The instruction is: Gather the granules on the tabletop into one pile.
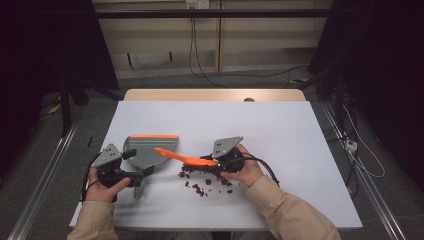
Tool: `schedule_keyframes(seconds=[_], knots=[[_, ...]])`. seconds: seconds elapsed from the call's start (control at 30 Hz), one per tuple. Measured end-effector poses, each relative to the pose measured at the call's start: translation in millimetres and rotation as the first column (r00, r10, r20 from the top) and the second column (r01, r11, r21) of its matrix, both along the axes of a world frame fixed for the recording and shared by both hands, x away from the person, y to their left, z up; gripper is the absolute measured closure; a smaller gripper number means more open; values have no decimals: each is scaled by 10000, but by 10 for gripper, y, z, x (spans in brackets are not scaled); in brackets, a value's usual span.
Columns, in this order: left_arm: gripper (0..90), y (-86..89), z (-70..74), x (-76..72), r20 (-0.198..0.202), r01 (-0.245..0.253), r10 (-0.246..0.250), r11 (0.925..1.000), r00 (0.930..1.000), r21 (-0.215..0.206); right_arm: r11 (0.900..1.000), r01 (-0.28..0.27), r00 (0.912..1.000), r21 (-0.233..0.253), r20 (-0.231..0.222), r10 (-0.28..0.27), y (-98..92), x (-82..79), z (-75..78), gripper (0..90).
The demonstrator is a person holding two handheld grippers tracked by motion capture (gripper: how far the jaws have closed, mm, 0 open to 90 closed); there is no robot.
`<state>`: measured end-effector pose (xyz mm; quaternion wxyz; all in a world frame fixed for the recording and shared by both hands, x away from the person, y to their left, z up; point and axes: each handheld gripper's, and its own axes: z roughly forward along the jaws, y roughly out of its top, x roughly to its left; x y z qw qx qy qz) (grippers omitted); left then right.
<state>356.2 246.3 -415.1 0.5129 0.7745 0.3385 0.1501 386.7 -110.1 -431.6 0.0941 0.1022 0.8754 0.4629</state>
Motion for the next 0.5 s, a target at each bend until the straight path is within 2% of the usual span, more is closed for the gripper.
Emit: schedule_keyframes(seconds=[0.23,0.5], knots=[[56,0,-16,3,-30,-48,48,10000,10000,7,9996,-165,9998,-237,99,167,-1,-87,24,707],[56,-14,-20,1,-27,-22,22,10000,10000,24,9998,-146,9998,-144,116,148,-35,-157,31,708]])
